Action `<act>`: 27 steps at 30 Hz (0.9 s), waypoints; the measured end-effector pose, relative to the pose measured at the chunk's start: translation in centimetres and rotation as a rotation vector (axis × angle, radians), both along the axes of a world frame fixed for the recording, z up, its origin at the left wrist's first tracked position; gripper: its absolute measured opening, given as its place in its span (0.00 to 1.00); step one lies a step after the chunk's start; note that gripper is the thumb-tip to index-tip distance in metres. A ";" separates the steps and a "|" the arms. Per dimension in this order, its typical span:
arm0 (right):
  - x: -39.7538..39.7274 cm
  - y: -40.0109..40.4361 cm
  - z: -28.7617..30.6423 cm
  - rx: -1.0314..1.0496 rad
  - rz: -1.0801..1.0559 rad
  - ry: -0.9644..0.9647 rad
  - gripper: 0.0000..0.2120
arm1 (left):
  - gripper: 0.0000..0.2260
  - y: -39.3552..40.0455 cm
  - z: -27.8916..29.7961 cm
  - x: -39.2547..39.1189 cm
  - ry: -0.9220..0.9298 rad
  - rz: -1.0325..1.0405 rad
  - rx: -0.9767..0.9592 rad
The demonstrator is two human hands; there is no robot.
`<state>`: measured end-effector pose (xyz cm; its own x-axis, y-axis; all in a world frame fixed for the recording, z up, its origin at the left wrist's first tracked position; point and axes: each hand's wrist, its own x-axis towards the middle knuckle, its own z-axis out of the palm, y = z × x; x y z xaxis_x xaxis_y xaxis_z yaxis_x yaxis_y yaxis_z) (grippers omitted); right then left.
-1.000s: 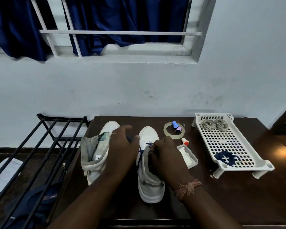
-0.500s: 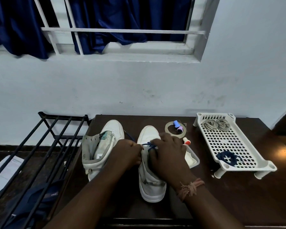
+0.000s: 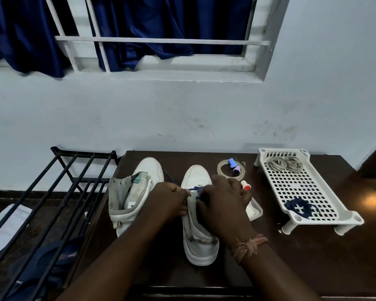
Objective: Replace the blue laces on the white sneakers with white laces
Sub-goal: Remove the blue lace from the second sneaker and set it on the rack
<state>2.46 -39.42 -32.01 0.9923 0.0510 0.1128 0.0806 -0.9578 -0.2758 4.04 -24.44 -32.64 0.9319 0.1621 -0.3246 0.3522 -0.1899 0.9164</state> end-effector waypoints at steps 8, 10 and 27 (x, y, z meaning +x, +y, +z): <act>0.7 -1.3 2.9 0.582 -0.406 -0.235 0.06 | 0.09 0.1 0.0 -0.1 -0.003 -0.009 -0.031; 0.4 -1.6 2.6 0.393 -0.317 -0.116 0.14 | 0.09 0.0 0.1 -0.1 0.000 -0.013 -0.033; 0.4 -1.2 2.4 0.438 -0.244 -0.156 0.14 | 0.09 0.0 -0.1 0.0 -0.013 -0.030 -0.022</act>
<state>2.87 -40.57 -29.60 0.9393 -0.2645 0.2188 -0.0586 -0.7515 -0.6571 4.04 -24.43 -32.74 0.9404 0.1270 -0.3156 0.3347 -0.1799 0.9250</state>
